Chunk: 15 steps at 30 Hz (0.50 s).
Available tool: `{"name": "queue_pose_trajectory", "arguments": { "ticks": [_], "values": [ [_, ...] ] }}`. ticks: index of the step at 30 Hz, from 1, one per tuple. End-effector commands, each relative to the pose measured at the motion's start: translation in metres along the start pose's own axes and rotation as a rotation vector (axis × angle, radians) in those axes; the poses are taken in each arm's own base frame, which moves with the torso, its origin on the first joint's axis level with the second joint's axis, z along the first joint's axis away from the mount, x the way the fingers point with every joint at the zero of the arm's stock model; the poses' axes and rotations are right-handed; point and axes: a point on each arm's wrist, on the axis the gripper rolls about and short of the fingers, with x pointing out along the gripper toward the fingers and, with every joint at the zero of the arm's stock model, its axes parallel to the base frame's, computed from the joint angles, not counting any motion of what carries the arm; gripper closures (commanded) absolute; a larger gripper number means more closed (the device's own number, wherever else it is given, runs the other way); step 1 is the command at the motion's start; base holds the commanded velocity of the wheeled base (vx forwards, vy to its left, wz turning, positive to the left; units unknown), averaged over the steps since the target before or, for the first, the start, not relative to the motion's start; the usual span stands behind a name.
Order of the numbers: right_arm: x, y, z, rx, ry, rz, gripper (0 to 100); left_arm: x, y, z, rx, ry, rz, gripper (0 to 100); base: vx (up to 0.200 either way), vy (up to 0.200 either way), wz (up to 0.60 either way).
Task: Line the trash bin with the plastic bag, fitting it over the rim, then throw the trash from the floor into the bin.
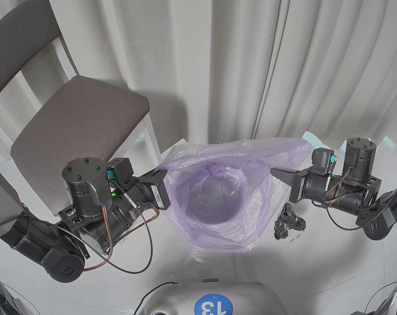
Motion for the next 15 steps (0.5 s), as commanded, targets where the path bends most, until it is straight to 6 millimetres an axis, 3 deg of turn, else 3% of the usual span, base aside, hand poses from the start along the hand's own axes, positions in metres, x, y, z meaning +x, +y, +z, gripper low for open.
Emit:
{"name": "queue_pose_trajectory", "arguments": {
  "ticks": [1,9,15],
  "values": [
    [0.006,0.001,-0.006,0.007,0.024,0.009,100,-0.002,0.0,0.003,-0.002,-0.01,-0.002,100,0.0,0.0,0.0],
    [0.022,-0.001,-0.011,0.045,0.034,-0.011,100,0.011,0.001,-0.006,-0.007,0.016,0.001,100,0.0,0.0,0.0],
    [0.051,-0.02,-0.014,0.139,0.016,-0.104,100,0.029,0.005,-0.018,-0.033,0.036,0.027,100,0.0,0.0,0.0]
  ]
}}
